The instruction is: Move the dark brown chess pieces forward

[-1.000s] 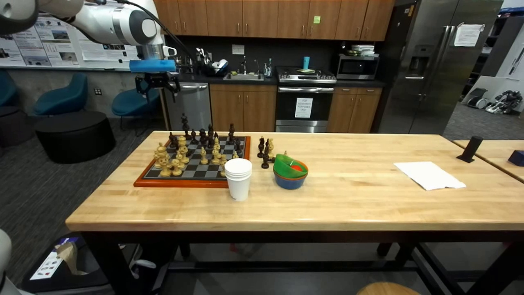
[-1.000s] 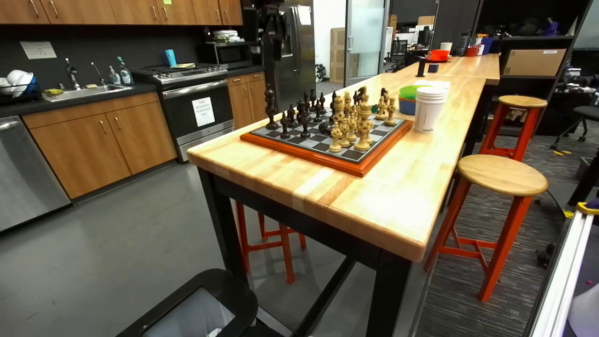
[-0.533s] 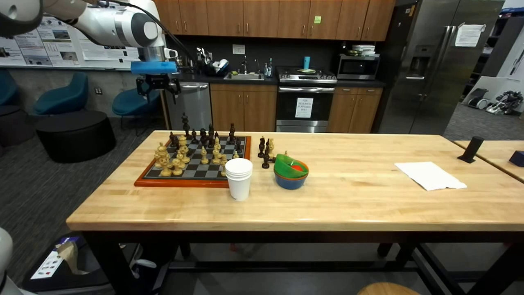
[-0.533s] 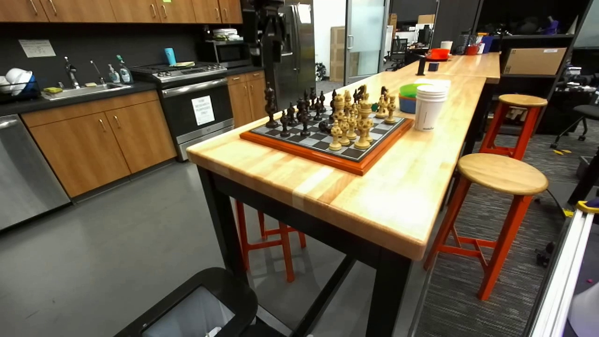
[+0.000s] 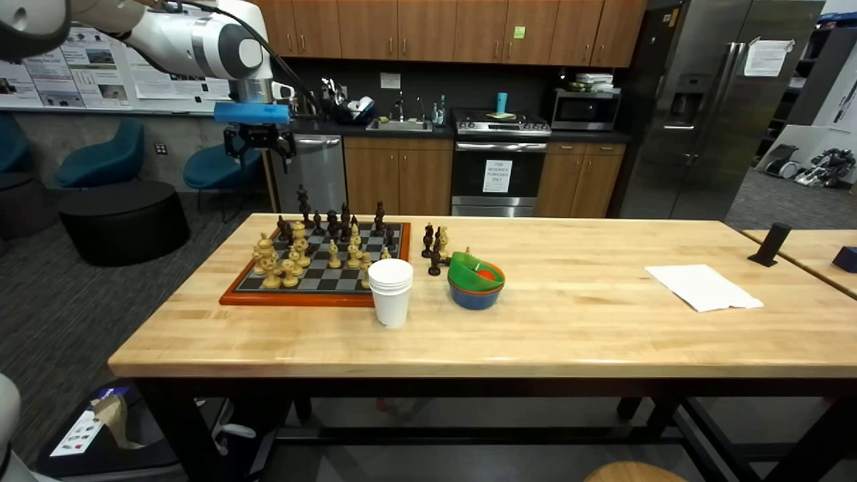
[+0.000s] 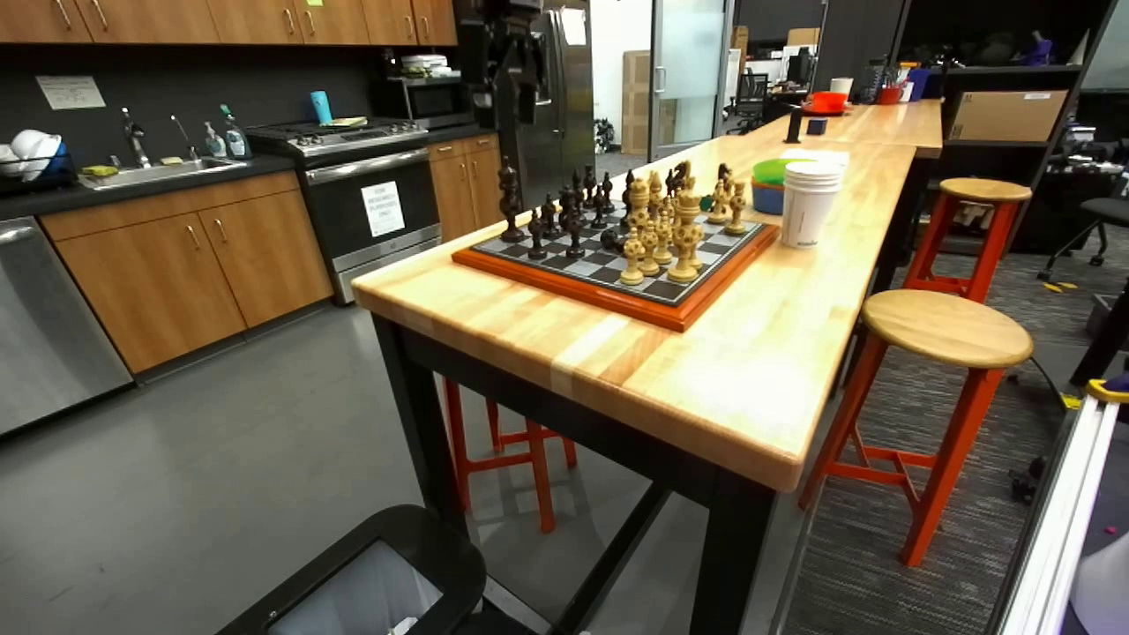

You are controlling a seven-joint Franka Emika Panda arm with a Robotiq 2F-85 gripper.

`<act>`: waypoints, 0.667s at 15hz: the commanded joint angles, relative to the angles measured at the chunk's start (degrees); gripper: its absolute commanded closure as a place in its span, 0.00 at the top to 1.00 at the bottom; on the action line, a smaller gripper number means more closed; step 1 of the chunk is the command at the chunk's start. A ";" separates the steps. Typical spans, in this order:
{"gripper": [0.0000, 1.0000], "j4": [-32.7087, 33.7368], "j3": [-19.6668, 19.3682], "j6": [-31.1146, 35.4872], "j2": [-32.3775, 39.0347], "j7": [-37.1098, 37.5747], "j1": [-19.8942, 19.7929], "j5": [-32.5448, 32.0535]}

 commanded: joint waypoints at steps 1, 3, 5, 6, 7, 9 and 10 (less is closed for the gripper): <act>1.00 -2.88 -0.20 -0.80 -2.71 3.89 0.24 0.58; 1.00 -4.12 -0.51 -0.91 -3.69 6.71 0.71 -0.74; 1.00 -5.90 -0.78 -0.67 -5.17 8.94 1.04 -2.25; 1.00 -6.84 -0.94 -0.80 -6.04 9.89 1.12 -3.22; 1.00 -8.02 -1.07 -0.73 -7.00 10.22 0.98 -4.00; 1.00 -10.25 -1.35 -0.81 -9.09 10.18 0.51 -5.03; 1.00 -11.66 -1.56 -0.32 -10.32 9.39 0.06 -4.66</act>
